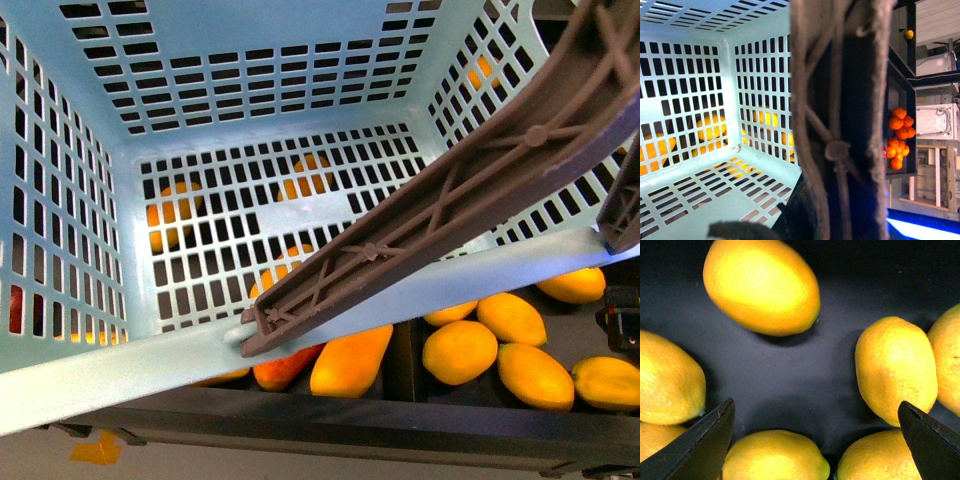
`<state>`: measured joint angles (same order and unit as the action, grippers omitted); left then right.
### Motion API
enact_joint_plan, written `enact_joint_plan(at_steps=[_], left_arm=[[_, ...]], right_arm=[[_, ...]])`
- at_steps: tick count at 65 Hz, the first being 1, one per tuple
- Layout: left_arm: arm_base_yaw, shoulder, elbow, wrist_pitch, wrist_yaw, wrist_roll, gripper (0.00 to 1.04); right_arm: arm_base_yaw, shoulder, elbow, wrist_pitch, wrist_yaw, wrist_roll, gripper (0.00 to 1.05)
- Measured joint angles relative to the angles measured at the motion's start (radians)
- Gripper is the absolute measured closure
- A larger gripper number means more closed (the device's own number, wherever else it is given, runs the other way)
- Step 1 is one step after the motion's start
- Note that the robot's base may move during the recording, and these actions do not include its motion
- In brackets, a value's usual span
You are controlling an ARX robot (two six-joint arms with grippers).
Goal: Pick lemon and mango into basket
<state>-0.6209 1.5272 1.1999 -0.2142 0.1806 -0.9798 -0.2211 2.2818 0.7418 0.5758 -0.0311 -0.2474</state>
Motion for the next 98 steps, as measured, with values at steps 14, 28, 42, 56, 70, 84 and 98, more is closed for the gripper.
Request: enact_joint_plan(at_steps=[14,28,42,56,70,84,98], left_arm=[[0.0,0.0,0.0,0.0,0.002,0.0,1.01],[0.0,0.0,0.0,0.0,-0.001,0.0,1.01],[0.0,0.0,0.0,0.0,0.001,0.0,1.01],[0.0,0.0,0.0,0.0,0.0,0.0,1.01],[0.0,0.0,0.0,0.0,0.0,0.0,1.01],[0.0,0.0,0.0,0.0,0.0,0.0,1.01],[0.0,0.0,0.0,0.0,0.0,0.0,1.01]], right_arm=[[0.011,0.048,0.092,-0.066,-0.041,-0.138,0.09],[0.043,0.117,0.23,-0.146,-0.06,-0.208,0.09],[0.06,0.171,0.349,-0.222,-0.058,-0.246,0.09],[0.076,0.218,0.444,-0.283,-0.064,-0.269,0.09],[0.079,0.259,0.49,-0.297,-0.063,-0.269,0.09],[0.077,0.282,0.496,-0.294,-0.066,-0.255,0.25],[0.06,0.278,0.468,-0.252,-0.1,-0.201,0.37]])
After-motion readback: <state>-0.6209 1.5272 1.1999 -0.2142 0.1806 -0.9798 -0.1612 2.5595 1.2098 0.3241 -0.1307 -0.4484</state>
